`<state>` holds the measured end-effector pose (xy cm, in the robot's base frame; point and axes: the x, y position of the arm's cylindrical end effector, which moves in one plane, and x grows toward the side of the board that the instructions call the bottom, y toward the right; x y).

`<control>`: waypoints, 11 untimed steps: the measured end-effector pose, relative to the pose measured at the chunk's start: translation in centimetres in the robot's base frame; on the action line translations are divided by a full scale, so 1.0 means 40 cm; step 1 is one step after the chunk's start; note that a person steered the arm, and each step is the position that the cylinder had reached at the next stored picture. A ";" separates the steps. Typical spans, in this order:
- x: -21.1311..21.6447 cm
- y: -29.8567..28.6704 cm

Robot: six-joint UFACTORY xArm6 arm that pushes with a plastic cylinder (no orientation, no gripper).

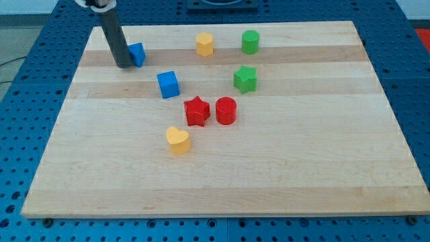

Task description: Push the red circle to the bottom of the green star

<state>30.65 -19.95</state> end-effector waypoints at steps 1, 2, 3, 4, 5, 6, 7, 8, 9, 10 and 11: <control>-0.046 0.064; 0.039 0.088; 0.036 0.324; 0.107 0.394; 0.222 0.365; 0.206 0.220; 0.168 0.143; 0.243 0.200; 0.470 0.099; 0.627 0.240; 0.617 0.432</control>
<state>55.35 -2.67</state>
